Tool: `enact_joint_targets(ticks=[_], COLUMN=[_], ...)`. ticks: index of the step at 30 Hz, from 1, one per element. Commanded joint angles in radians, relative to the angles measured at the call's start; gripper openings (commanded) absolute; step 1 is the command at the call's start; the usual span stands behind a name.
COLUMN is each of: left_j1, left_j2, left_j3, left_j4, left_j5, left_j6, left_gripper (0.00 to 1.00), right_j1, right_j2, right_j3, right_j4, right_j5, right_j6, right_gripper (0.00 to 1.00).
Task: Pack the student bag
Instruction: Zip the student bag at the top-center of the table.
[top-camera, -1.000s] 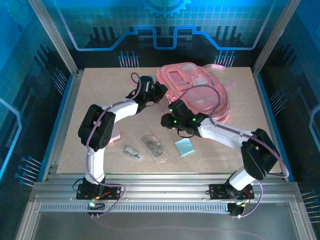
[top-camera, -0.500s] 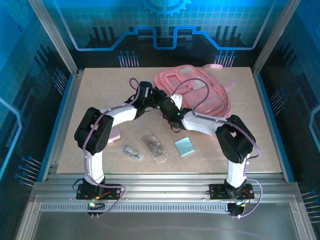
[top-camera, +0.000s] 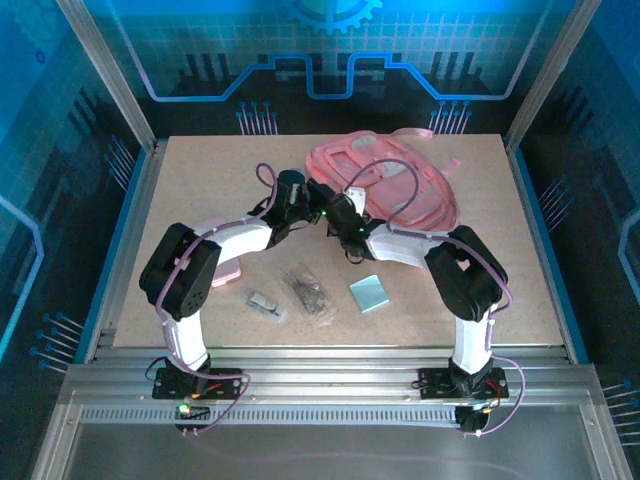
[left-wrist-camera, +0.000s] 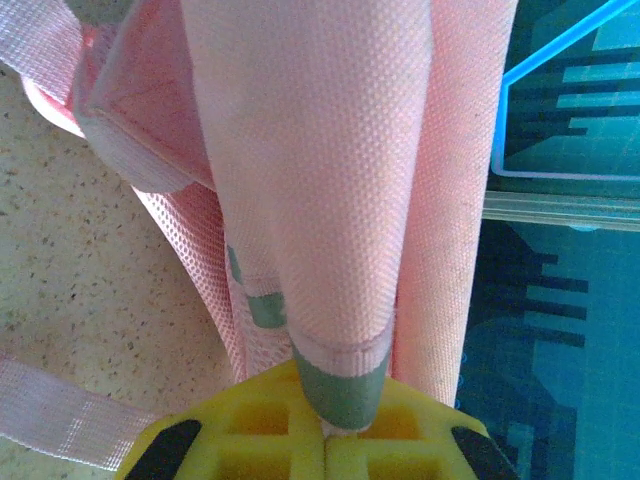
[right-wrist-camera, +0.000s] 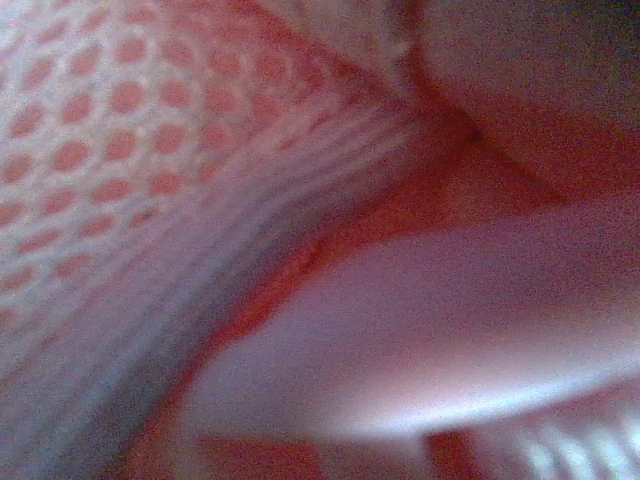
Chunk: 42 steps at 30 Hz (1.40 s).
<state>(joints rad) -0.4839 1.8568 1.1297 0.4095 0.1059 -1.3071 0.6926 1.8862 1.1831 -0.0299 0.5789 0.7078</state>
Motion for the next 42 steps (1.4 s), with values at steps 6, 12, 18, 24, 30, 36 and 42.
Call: enact_joint_targets(ticks=[6, 12, 18, 24, 30, 36, 42], left_j1=[0.018, 0.034, 0.041, 0.052, 0.082, 0.095, 0.145], left_j2=[-0.011, 0.002, 0.010, 0.030, 0.096, 0.134, 0.176], left_j3=[0.009, 0.057, 0.080, 0.105, 0.148, 0.183, 0.228], left_j4=[0.137, 0.109, 0.089, 0.056, 0.051, 0.036, 0.002], left_j5=[0.074, 0.076, 0.072, 0.054, 0.059, 0.076, 0.081], left_j6=[-0.021, 0.024, 0.052, 0.098, 0.127, 0.159, 0.223], left_gripper=[0.00, 0.00, 0.00, 0.00, 0.00, 0.00, 0.00], right_j1=[-0.145, -0.210, -0.279, -0.285, -0.293, -0.317, -0.349], right_j2=[-0.216, -0.249, -0.247, -0.262, -0.328, -0.387, -0.478], right_j3=[-0.102, -0.123, -0.121, -0.096, -0.112, -0.115, -0.137], right_j4=[0.058, -0.042, -0.109, -0.256, -0.418, -0.524, -0.656], right_j5=[-0.347, -0.583, -0.751, -0.778, -0.753, -0.711, -0.680], right_j6=[-0.116, -0.192, -0.210, -0.253, -0.285, -0.327, -0.379], right_gripper=[0.00, 0.00, 0.00, 0.00, 0.00, 0.00, 0.00])
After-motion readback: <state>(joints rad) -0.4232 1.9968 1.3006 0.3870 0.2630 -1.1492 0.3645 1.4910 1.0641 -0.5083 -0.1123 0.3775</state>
